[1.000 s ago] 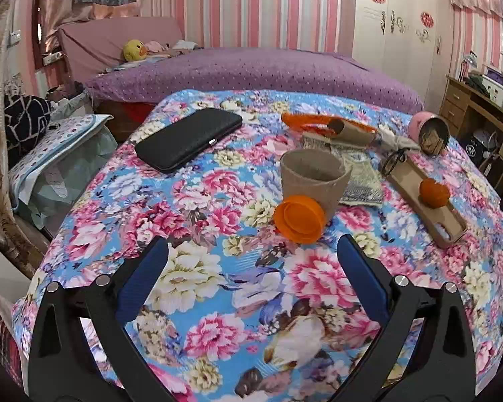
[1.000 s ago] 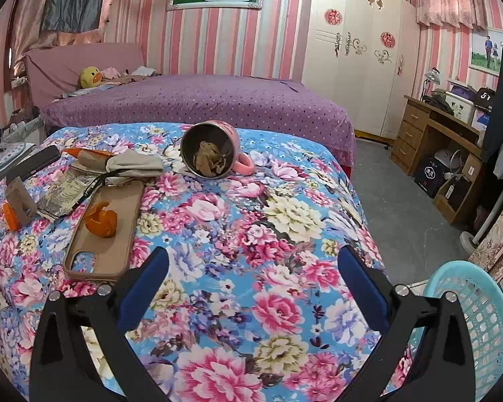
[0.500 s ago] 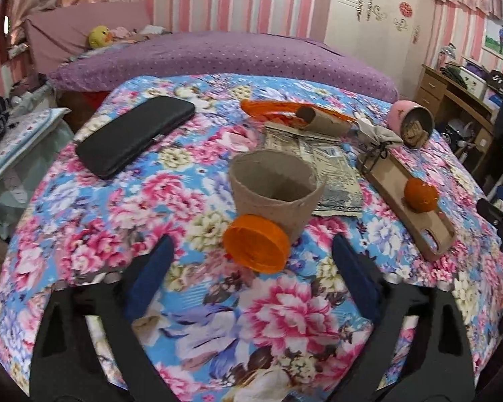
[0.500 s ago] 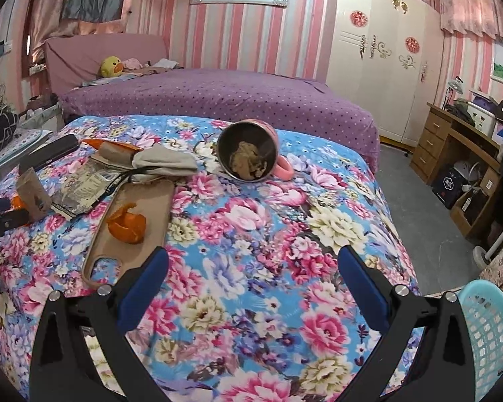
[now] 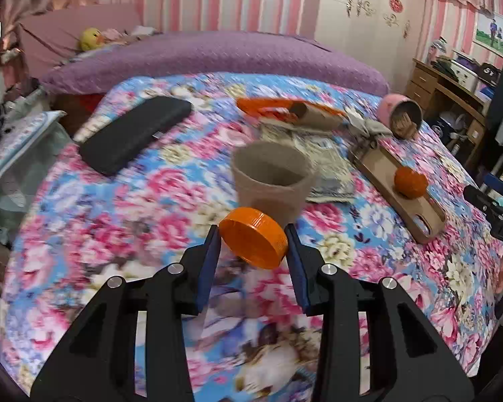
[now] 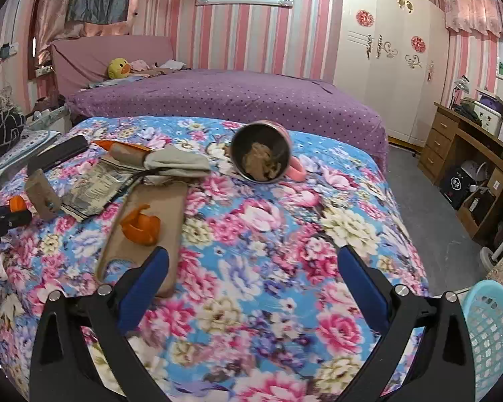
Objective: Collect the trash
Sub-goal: 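Grasp the orange cap with the left tool while the right tool grasps the orange peel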
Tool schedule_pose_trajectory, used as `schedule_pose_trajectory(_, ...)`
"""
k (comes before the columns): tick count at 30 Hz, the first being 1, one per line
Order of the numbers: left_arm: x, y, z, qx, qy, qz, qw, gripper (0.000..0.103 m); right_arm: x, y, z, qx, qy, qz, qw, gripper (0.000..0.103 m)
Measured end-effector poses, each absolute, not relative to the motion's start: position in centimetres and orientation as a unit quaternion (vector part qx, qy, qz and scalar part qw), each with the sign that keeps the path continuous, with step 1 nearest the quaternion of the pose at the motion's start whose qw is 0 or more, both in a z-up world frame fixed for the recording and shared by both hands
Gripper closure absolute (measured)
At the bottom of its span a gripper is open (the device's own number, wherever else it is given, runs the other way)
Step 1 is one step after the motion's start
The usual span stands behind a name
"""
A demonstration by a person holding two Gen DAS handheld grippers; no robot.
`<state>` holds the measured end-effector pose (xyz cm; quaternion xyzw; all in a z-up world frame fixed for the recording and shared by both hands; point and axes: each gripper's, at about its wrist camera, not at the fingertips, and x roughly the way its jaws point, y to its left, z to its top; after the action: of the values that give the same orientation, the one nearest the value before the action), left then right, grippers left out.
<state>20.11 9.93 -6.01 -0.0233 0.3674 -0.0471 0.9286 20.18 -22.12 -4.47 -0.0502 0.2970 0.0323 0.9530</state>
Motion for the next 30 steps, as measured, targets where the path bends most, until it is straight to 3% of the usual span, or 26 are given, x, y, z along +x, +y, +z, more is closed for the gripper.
schedule_pose_trajectory(6, 19.5, 12.4, -4.4, -0.051, 0.339, -0.001, 0.94, 0.065, 21.4, -19.3, -4.6, -0.047, 0.303, 0.065, 0.95, 0.009)
schedule_pose_trajectory(9, 19.3, 13.2, -4.0, -0.058, 0.329, 0.015, 0.942, 0.065, 22.5, -17.2, -4.9, -0.063, 0.314, 0.089, 0.943, 0.025)
schedule_pose_trajectory(16, 19.2, 13.5, -3.4, -0.054, 0.321, 0.03, 0.945, 0.065, 25.0, -14.3, -6.1, -0.076, 0.353, 0.137, 0.922, 0.044)
schedule_pose_trajectory(18, 19.1, 13.3, -3.2, -0.051, 0.316, 0.03, 0.947, 0.065, 25.3, -13.7, -6.8, -0.081, 0.371, 0.15, 0.913, 0.062)
schedule_pose_trajectory(21, 19.1, 12.9, -3.1, -0.046, 0.314, 0.029, 0.948, 0.065, 25.5, -13.3, -7.3, -0.084, 0.377, 0.161, 0.908, 0.073)
schedule_pose_trajectory(30, 18.5, 11.3, -2.4, -0.035, 0.305, 0.029, 0.951, 0.065, 23.2, -15.2, -5.2, -0.07, 0.331, 0.152, 0.929, 0.078)
